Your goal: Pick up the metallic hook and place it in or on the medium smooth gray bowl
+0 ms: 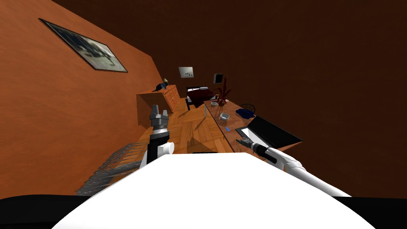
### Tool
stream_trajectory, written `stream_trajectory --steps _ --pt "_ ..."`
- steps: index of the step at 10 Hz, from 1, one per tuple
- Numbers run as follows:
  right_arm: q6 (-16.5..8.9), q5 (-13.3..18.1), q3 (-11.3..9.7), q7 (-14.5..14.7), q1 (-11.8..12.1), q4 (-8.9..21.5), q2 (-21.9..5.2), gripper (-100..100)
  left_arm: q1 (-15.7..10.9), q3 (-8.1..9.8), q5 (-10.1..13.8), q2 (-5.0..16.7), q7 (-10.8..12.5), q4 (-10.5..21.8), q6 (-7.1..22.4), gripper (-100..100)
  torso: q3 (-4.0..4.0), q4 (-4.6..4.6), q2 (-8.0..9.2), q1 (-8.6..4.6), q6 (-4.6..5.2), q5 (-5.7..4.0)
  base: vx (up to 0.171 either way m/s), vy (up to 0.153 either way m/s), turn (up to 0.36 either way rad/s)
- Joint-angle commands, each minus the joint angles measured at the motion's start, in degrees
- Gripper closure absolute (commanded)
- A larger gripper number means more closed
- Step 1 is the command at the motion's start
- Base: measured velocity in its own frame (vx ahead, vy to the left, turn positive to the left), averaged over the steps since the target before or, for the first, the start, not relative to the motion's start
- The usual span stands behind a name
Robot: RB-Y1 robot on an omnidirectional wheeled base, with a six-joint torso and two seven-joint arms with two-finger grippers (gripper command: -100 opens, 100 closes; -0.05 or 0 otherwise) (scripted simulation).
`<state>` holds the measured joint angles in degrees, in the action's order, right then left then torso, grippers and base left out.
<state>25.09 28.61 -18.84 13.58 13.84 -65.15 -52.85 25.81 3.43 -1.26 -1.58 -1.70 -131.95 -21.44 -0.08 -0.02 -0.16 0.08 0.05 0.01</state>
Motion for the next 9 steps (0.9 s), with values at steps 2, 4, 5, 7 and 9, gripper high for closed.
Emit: stream_trajectory --steps 2,4,5,7,9 --pt "0.50 1.05 -1.17 0.57 -0.44 2.47 -0.75 -100 0.00 0.00 0.00 0.00 0.00 0.00 0.00 0 0.02 0.01 0.04 -0.03 0.02 -0.01 0.006 0.012 0.019" --pt "0.31 2.27 -2.65 0.94 -0.28 3.82 -1.94 -100 0.00 0.00 0.00 0.00 0.00 0.00 0.00 0 0.02 0.01 0.03 0.02 -0.01 0.00 0.018 0.027 0.102" --pt "0.28 2.01 -2.15 1.13 0.21 3.19 -1.72 -100 0.00 0.00 0.00 0.00 0.00 0.00 0.00 0 0.01 0.00 0.01 0.01 0.00 0.00 0.007 0.009 0.004" --pt "-0.30 2.24 -2.23 1.92 -0.41 4.29 -0.13 -100 0.00 0.00 0.00 0.00 0.00 0.00 0.00 0 0.04 0.02 0.07 -0.06 0.01 -0.01 0.008 -0.008 0.036" --pt "-0.27 2.28 -2.23 2.05 -0.57 4.60 0.26 -100 0.00 0.00 0.00 0.01 0.00 0.00 0.00 0 -0.01 0.00 -0.02 -0.19 0.00 -0.05 0.023 -0.027 0.044"
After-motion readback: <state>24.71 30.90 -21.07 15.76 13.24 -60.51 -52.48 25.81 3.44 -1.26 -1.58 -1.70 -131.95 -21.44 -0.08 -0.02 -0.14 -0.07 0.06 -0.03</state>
